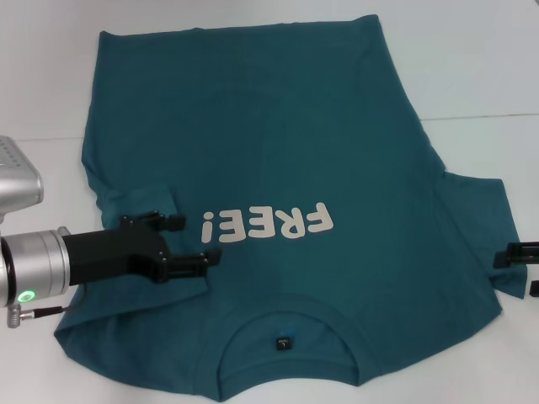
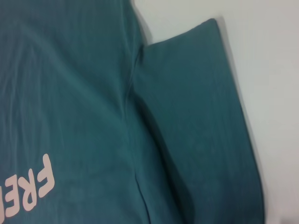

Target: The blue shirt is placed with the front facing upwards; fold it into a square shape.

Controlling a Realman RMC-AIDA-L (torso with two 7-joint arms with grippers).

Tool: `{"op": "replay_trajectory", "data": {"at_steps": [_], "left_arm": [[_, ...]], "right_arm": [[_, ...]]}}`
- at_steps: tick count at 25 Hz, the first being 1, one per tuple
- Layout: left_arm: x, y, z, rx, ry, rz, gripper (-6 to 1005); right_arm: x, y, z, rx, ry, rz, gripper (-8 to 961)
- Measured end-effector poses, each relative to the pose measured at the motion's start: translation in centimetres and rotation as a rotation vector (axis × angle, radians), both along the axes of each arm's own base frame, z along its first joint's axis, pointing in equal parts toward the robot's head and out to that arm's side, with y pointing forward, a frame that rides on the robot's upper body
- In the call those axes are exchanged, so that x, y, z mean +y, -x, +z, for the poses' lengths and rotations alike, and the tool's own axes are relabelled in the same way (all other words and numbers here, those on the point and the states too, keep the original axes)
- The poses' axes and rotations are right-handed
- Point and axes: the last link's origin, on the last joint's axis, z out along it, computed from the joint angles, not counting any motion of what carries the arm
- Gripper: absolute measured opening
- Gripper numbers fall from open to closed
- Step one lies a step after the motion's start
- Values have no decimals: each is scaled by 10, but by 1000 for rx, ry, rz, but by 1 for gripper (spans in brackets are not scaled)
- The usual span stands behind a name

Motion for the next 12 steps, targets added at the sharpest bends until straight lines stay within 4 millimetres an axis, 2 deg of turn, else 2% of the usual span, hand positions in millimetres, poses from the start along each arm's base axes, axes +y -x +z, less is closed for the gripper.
{"op": "replay_trajectory", "data": {"at_steps": [12], "left_arm": [[3, -1, -2, 26, 4, -5, 905]], "right_arm": [[2, -2, -9, 14, -3, -12, 833]]}}
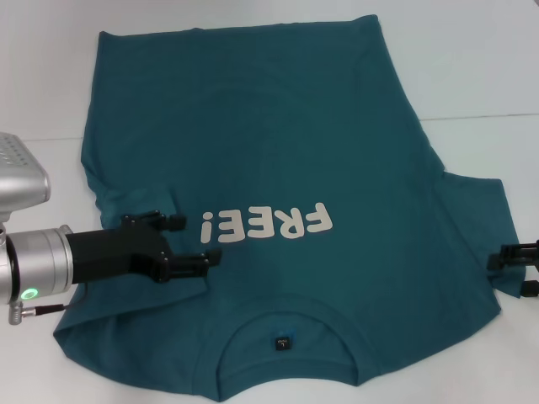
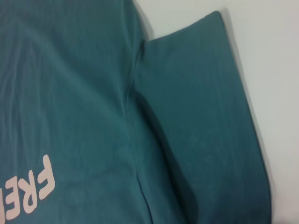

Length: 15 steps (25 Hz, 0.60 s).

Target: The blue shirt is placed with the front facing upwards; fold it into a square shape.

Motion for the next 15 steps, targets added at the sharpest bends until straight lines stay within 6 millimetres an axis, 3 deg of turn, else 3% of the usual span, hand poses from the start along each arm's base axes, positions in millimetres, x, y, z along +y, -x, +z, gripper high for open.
{"op": "replay_trajectory", "data": {"at_steps": [5, 15], "left_arm": [[1, 0, 0, 1, -4, 3, 905], [1, -1, -1, 0, -2, 4, 906]], "right_arm": [[-2, 0, -2, 9, 10, -6, 798], [-5, -2, 1, 16, 2, -15, 606]]}}
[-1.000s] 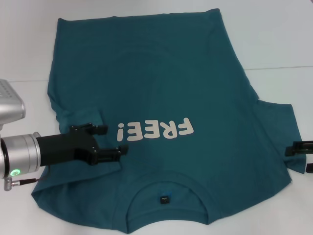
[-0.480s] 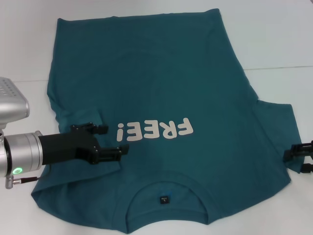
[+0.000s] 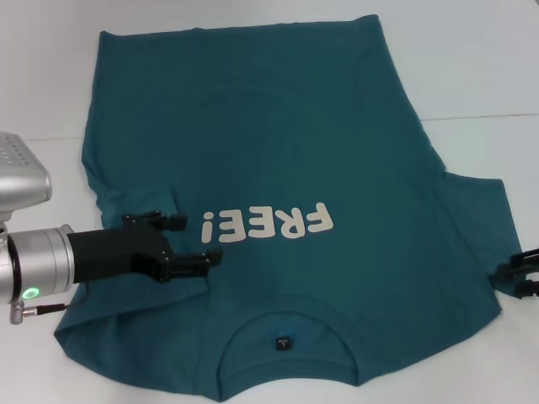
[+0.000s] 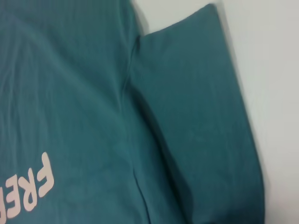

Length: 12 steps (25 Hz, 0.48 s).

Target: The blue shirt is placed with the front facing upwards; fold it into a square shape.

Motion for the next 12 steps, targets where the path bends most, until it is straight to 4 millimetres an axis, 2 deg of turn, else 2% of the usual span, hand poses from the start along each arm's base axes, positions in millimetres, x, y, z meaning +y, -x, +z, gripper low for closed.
{"op": "replay_trajectory", "data": {"at_steps": [10, 12], "left_arm": [[1, -1, 1, -1, 2, 2, 907], [1, -1, 1, -2, 3, 0, 907]], "right_arm": [[-5, 1, 23, 2, -36, 12, 315], [-5, 2, 25, -9, -37, 17, 369]]}}
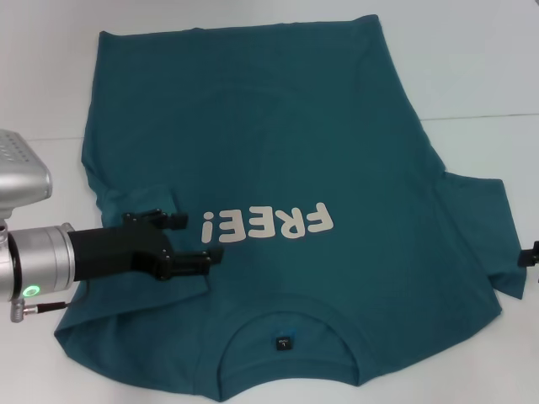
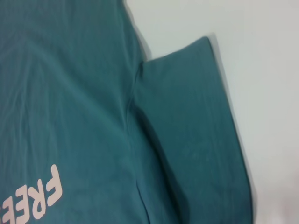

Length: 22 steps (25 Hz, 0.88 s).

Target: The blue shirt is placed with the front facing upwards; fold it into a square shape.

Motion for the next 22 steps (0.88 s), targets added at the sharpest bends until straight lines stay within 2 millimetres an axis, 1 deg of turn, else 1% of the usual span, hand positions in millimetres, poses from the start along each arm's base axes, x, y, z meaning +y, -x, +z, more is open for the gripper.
{"op": "replay_trajectory", "data": {"at_steps": [3, 8, 17, 22], "left_arm": [[0, -1, -1, 1, 2, -2, 907], [0, -1, -2, 9, 8, -4, 906], [-1, -3, -3, 8, 17, -9, 907], [-1, -3, -3, 8, 18, -9, 905]], "right_arm": [[-2, -1, -1, -1, 3, -5, 450], [-7, -5, -1, 3, 7, -18, 673], [-9, -6, -4, 9, 12, -23, 840], [-9, -6, -7, 9, 9, -24, 835]]}}
